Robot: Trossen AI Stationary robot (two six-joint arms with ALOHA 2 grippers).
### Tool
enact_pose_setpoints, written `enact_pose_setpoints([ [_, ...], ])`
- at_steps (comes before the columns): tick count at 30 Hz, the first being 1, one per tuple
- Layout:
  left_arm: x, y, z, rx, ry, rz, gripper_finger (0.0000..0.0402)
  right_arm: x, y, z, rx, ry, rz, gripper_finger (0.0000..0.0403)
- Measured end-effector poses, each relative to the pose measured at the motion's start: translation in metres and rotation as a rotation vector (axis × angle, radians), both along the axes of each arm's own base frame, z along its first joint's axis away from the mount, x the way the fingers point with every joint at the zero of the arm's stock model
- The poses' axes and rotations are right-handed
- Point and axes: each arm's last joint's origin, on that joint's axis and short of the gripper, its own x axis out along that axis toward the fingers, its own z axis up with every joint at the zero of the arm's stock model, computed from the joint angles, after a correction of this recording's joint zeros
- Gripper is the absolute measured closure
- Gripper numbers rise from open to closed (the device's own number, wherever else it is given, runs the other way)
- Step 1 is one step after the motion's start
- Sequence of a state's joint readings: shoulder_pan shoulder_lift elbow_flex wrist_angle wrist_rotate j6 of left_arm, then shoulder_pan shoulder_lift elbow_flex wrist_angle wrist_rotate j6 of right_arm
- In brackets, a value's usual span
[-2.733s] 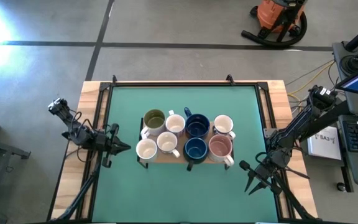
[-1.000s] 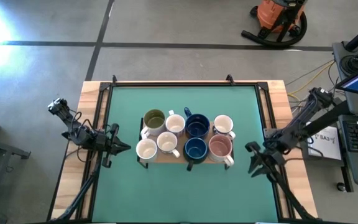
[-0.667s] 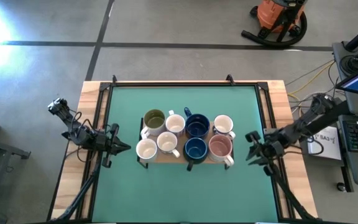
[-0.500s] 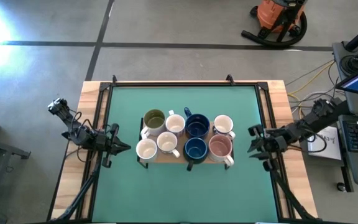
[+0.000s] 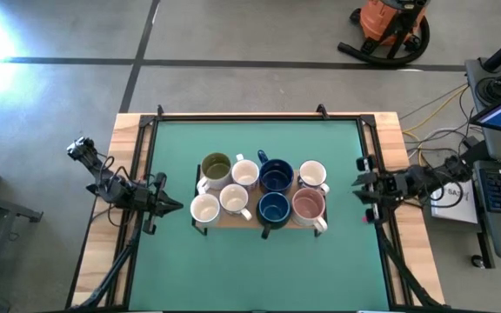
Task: Place coffee mugs
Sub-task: Return to Home Position
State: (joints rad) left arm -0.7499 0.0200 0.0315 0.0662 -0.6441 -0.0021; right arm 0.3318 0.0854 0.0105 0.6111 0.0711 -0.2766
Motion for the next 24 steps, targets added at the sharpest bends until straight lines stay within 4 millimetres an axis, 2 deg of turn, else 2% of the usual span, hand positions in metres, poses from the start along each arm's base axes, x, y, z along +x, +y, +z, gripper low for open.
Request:
enact_pose_setpoints([
  [8, 0.0, 0.0, 0.0, 0.0, 0.0, 0.0, 0.0402, -0.0094, -0.009, 0.0078, 0.048, -0.108, -0.062, 0.0335],
  [24, 0.0, 0.0, -0.0001, 0.001, 0.001, 0.0, 0.0402, -0.0053, -0.0082, 0.0054, 0.04, -0.069, -0.068, 0.0335],
])
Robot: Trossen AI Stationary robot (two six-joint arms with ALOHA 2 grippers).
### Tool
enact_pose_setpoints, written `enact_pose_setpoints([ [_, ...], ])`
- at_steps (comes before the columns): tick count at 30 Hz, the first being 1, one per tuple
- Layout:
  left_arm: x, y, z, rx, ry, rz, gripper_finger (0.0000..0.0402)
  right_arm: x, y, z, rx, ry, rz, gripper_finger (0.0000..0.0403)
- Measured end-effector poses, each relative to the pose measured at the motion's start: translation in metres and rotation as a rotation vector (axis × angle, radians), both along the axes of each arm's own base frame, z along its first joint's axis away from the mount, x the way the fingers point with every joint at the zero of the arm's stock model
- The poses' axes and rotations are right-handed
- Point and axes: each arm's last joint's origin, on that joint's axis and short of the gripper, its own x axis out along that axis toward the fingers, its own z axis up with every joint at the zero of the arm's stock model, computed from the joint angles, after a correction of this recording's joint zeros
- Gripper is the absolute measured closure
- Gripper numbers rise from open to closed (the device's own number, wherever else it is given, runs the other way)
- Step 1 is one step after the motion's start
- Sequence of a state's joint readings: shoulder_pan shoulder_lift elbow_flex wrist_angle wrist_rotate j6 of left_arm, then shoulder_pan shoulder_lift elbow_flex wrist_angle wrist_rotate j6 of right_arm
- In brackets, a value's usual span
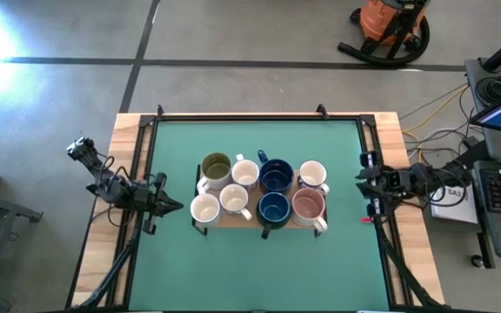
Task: Place coffee mugs
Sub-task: Return to Home Position
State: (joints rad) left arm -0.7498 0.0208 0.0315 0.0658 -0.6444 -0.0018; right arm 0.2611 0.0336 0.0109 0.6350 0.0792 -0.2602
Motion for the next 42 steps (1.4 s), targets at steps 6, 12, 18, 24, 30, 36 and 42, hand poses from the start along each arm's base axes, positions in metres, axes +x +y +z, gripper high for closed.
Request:
enact_pose_setpoints([
  [6, 0.0, -0.0001, -0.0001, 0.0, 0.001, 0.0, 0.0402, 0.0016, 0.0004, -0.0009, 0.023, 0.019, 0.018, 0.0335],
  [12, 0.0, -0.0001, -0.0001, 0.001, 0.001, 0.0, 0.0402, 0.0018, 0.0005, -0.0011, 0.022, 0.021, 0.018, 0.0335],
  [18, 0.0, -0.0001, 0.0, 0.0, 0.0, 0.0, 0.0402, 0.0019, 0.0005, -0.0011, 0.022, 0.021, 0.018, 0.0335],
  [24, 0.0, 0.0, -0.0001, 0.001, 0.001, 0.0, 0.0402, 0.0018, 0.0005, -0.0011, 0.022, 0.021, 0.018, 0.0335],
  [30, 0.0, -0.0001, 0.0, 0.0, 0.0, 0.0, 0.0402, 0.0018, 0.0005, -0.0011, 0.022, 0.021, 0.018, 0.0335],
  [36, 0.0, 0.0, -0.0001, 0.001, 0.001, 0.0, 0.0402, 0.0018, 0.0005, -0.001, 0.023, 0.021, 0.018, 0.0335],
  [42, 0.0, -0.0001, -0.0001, 0.001, 0.001, -0.001, 0.0402, 0.0018, 0.0005, -0.001, 0.022, 0.02, 0.018, 0.0335],
])
